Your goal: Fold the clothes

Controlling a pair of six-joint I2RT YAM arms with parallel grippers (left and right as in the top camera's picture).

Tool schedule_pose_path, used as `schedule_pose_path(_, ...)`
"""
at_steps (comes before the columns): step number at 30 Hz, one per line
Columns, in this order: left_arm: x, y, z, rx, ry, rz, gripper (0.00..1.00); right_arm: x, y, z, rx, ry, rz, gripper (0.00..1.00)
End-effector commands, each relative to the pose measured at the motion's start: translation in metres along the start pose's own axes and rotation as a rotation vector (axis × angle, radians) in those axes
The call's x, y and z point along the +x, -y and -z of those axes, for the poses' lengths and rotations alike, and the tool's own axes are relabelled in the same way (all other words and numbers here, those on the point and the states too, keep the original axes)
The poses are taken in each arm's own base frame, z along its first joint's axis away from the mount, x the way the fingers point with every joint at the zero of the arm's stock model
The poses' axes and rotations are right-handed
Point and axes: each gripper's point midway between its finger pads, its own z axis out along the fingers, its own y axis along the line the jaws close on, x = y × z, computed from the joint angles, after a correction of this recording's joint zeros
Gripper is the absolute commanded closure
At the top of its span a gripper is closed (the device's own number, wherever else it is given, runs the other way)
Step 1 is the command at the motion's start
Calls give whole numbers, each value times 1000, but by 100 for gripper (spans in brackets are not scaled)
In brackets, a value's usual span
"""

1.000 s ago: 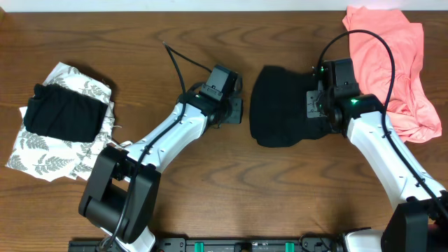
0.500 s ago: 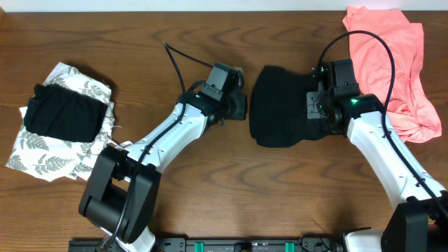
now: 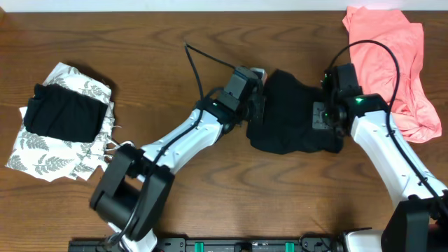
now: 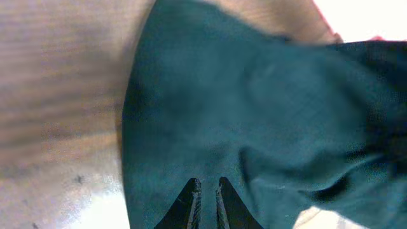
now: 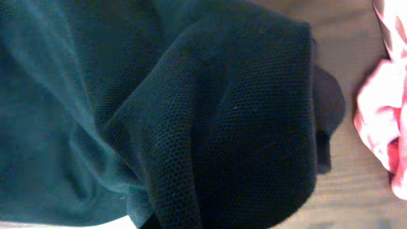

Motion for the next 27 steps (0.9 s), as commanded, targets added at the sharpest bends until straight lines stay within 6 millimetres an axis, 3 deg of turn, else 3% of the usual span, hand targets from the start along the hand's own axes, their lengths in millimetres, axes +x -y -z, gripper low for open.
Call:
schedule_pose_path(1, 29, 9, -18, 43, -98, 11, 89, 1, 19, -6, 30, -26, -100, 99)
schedule_pose_path(4, 54, 15, -30, 48, -172, 7, 89, 3, 32, -9, 47, -44, -135, 99)
schedule_pose_path(7, 67, 15, -34, 37, -212, 7, 90, 6, 38, -9, 55, -59, -134, 96)
schedule_pose_path(8, 69, 14, -34, 32, -220, 17, 90, 6, 38, -9, 54, -61, -117, 88)
schedule_pose_path(11, 78, 7, -31, 5, -260, 57, 92, 8, 33, -9, 29, -70, -78, 44)
schedule_pose_path(13, 89, 2, -28, -23, -304, 94, 94, 8, 31, -9, 12, -71, -79, 24)
schedule_pose_path(16, 106, -6, -22, -65, -373, 136, 94, 5, 30, -9, 8, -60, -82, 1)
schedule_pose_path(22, 133, -29, -6, -213, -475, 217, 94, -1, 39, -10, 15, -41, -207, 1)
schedule_pose_path(27, 135, -31, 2, -238, -484, 237, 94, -9, 44, -11, -31, -21, -271, 1)
